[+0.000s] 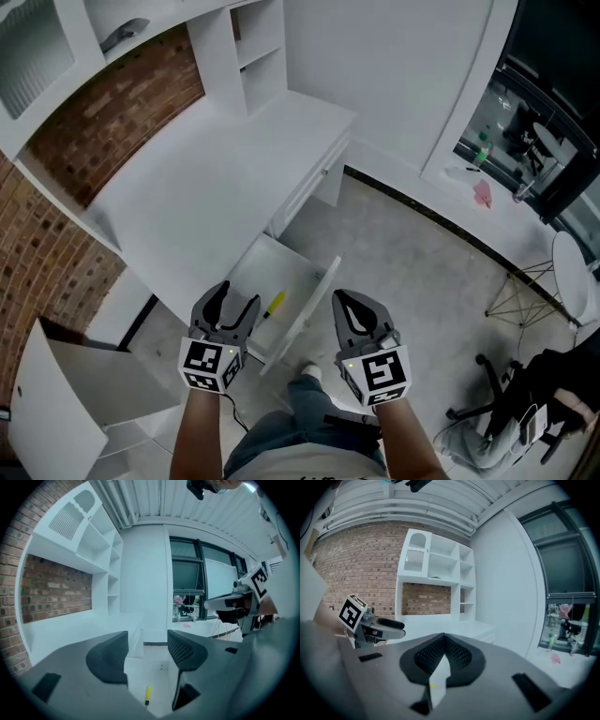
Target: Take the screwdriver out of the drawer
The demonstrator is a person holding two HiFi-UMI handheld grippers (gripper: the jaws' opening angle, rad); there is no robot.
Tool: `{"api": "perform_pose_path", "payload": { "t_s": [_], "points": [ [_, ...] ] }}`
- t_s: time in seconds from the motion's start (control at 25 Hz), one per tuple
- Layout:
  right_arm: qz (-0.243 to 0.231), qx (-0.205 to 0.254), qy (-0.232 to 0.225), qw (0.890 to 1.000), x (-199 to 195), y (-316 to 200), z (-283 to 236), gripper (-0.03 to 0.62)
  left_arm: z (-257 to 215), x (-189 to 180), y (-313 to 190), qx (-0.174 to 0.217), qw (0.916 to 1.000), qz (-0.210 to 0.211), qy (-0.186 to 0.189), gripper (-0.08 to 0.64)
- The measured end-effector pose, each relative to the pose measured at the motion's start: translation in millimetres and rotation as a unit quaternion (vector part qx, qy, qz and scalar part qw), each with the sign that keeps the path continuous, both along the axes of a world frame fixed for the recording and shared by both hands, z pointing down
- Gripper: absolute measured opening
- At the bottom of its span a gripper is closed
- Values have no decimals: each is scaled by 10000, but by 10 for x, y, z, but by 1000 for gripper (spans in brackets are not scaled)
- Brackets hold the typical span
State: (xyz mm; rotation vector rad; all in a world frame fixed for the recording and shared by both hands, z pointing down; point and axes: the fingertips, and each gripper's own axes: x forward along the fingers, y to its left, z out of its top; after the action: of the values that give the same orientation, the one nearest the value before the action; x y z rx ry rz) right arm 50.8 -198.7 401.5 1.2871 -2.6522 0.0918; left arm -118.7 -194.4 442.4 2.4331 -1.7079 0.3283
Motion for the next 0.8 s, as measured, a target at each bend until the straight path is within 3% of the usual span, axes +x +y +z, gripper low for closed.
{"api": "perform_pose_path", "payload": {
  "t_s": [0.2,0.44,0.64,0.8],
  "points": [
    [171,-397,-85,9990,98,-248,296,11,523,112,-292,-658,9971,351,-162,279],
    [528,-915,99,9944,228,-317,766,11,1166,229,-408,-1469,9862,731,-205,278],
    [1041,-1382,194,9847,431,-335,1256,11,1781,302,-526,-2123,9710,1056,-301,278],
    [1460,-1781,210,9729,511,-241,1656,11,2324,281,-500,-2695,9537,1245,-481,276]
  ]
}}
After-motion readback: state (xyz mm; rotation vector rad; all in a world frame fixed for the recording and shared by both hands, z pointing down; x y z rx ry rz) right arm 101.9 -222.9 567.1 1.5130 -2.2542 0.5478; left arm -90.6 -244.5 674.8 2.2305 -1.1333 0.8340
